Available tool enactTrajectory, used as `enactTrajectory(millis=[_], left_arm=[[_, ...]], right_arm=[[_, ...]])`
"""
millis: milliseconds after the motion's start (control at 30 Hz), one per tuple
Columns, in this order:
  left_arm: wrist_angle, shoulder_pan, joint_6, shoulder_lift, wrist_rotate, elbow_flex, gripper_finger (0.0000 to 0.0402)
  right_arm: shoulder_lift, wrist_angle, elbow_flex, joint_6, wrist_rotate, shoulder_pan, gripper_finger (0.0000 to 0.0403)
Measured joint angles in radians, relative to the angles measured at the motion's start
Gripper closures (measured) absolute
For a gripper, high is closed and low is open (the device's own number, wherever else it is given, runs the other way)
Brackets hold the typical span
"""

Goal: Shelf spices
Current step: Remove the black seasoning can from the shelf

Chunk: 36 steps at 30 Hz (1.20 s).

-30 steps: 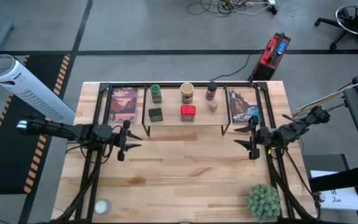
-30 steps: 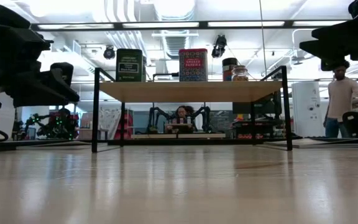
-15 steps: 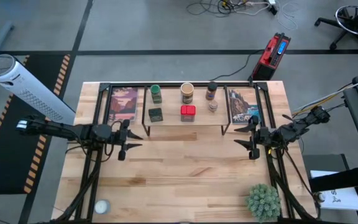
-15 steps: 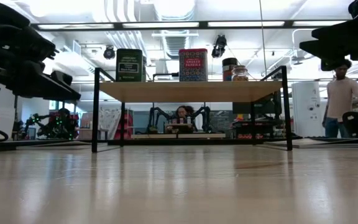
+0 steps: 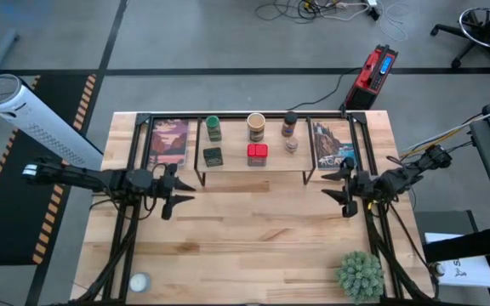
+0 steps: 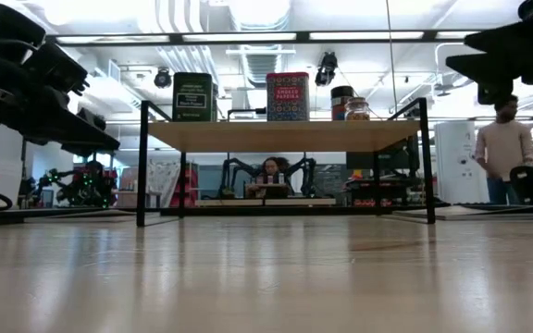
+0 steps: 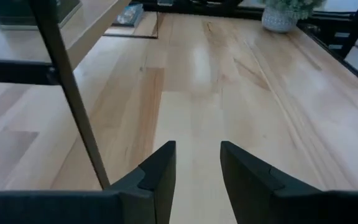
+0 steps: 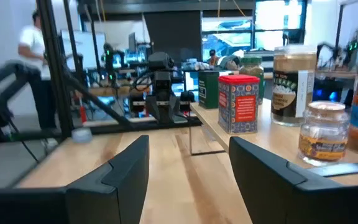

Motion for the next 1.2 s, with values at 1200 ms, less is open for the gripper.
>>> enactTrajectory(millis=[1200], left_arm=[[-0.926,-0.001,0.013,0.708,-0.263,1.146,0.0238]], right_arm=[[0.173,0.103,0.158,0.275,0.057,0.0,0.0204]])
